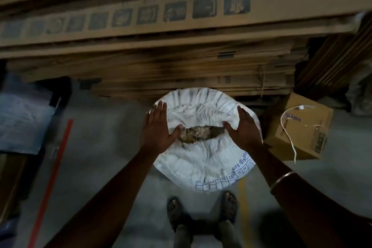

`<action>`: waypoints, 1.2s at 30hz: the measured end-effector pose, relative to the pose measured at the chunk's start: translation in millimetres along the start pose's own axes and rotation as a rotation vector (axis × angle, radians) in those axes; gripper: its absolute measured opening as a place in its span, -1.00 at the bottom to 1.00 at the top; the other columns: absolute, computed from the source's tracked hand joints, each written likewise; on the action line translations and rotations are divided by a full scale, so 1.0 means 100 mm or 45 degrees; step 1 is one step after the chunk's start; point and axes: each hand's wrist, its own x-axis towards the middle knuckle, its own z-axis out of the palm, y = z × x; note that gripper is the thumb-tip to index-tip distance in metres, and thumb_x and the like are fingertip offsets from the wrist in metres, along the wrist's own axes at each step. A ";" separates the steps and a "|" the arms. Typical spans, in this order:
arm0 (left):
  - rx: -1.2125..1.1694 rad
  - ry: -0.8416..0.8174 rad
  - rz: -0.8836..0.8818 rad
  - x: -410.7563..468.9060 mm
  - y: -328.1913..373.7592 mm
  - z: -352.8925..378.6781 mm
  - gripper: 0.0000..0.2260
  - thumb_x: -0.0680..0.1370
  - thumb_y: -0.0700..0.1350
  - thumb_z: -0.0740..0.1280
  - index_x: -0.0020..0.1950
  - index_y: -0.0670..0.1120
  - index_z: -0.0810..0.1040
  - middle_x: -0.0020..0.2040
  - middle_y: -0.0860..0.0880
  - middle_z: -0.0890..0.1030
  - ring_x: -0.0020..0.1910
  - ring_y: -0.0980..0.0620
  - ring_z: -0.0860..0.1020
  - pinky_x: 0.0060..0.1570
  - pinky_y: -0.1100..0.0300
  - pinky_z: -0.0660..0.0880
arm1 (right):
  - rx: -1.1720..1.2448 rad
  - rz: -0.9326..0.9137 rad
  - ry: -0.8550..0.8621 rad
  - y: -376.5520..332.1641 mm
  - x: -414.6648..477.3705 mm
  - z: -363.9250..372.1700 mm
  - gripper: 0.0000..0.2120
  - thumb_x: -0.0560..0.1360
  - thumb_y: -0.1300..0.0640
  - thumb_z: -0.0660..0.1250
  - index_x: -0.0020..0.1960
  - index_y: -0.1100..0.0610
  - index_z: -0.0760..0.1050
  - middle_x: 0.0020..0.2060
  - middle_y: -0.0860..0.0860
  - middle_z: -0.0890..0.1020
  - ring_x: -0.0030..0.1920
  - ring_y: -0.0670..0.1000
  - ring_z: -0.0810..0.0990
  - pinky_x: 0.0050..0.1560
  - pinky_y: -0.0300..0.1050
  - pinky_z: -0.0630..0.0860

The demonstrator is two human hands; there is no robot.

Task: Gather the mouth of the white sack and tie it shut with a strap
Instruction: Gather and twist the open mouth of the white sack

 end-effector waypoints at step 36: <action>-0.775 -0.237 -0.353 0.10 0.98 1.62 -0.11 0.40 -0.05 0.51 0.58 -0.23 0.09 0.46 -0.20 0.40 0.40 -0.12 0.45 0.36 0.09 0.42 | 1.241 0.395 -0.756 -0.06 0.65 0.97 -0.83 0.59 0.11 0.27 0.06 0.19 0.57 -0.11 0.20 0.57 -0.14 0.13 0.57 -0.25 -0.15 0.53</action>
